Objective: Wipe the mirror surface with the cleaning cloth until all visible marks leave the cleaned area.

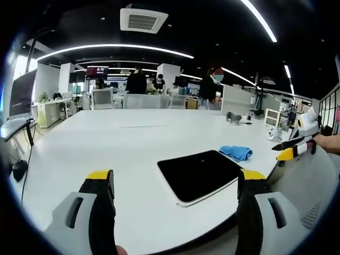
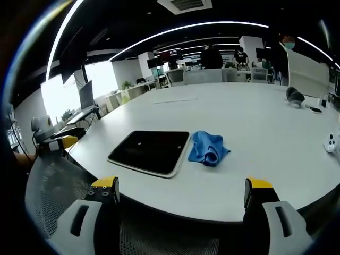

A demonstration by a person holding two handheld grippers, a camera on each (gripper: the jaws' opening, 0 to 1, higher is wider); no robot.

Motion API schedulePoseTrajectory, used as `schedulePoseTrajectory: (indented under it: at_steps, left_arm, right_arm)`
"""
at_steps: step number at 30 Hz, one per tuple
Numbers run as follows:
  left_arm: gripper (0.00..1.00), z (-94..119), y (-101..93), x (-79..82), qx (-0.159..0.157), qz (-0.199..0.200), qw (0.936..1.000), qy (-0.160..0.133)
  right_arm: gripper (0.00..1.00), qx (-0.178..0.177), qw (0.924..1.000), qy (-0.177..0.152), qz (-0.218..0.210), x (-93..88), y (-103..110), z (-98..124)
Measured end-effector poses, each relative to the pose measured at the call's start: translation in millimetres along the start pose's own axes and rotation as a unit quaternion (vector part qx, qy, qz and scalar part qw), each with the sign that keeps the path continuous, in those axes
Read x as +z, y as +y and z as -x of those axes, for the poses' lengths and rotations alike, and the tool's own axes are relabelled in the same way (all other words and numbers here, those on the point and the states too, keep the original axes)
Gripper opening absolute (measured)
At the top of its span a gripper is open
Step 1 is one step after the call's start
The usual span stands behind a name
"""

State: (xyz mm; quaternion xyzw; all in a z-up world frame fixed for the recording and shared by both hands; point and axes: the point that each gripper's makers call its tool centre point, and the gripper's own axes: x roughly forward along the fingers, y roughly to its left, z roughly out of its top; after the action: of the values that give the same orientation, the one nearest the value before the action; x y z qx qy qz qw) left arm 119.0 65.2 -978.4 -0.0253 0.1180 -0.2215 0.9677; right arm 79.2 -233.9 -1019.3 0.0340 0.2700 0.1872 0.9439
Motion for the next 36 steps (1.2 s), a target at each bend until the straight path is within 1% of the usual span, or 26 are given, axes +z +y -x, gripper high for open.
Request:
schedulePoseTrajectory:
  at_steps: [11, 16, 25, 29, 36]
  left_arm:
    - [0.95, 0.2, -0.6, -0.4, 0.000, -0.001, 1.0000, 0.002]
    - [0.95, 0.4, -0.4, -0.5, 0.000, -0.001, 1.0000, 0.002]
    - [0.94, 0.3, -0.1, -0.4, 0.001, -0.002, 1.0000, 0.002]
    - [0.94, 0.2, -0.1, -0.3, 0.001, -0.002, 1.0000, 0.001]
    - [0.95, 0.4, 1.1, 1.7, 0.003, -0.001, 1.0000, -0.006]
  right_arm:
    - [0.96, 0.006, 1.0000, 0.004, -0.002, -1.2, 2.3, 0.1]
    - [0.95, 0.010, 0.9999, 0.000, 0.003, 0.1, 4.1, 0.4]
    - [0.95, 0.005, 1.0000, -0.004, 0.005, 1.4, 2.8, 1.3]
    - [0.92, 0.009, 0.9999, -0.007, 0.007, 2.8, 4.3, 1.5]
    - [0.92, 0.006, 0.9999, -0.014, 0.008, 5.0, 3.3, 1.6]
